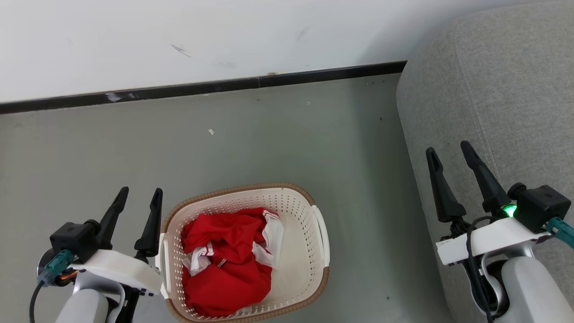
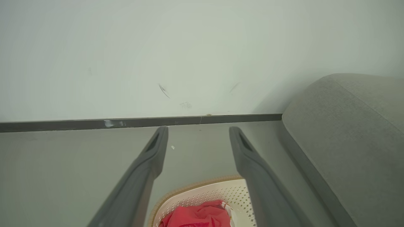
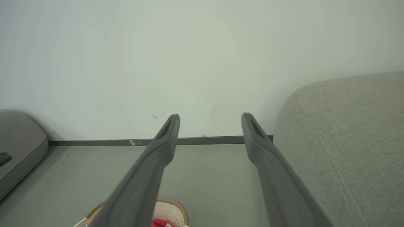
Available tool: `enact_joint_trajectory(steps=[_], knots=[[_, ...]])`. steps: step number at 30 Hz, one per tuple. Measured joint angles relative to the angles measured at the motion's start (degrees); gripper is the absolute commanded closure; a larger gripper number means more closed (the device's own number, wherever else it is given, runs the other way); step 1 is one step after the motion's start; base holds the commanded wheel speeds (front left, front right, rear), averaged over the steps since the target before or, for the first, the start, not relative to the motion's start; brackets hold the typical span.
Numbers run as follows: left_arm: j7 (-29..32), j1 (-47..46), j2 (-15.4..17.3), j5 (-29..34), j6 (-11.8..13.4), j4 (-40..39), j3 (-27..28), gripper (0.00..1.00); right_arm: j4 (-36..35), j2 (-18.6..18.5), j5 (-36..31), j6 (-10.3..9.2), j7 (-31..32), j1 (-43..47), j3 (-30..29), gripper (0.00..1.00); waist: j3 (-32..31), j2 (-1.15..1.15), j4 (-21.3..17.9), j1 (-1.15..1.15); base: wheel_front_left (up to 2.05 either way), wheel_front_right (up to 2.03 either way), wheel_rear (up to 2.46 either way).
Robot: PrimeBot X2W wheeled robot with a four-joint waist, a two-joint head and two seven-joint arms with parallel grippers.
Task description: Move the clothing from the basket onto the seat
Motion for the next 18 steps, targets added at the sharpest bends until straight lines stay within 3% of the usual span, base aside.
enact_joint_trajectory(steps=[18], knots=[[1.53, -5.44, 0.57, -1.11, -0.3, 6.58, -3.6, 0.0, -2.35, 0.34, -0.25, 0.0, -0.07, -2.64, 0.19, 0.0, 7.52, 0.0, -2.25, 0.0, 0.0, 0.0, 0.0]])
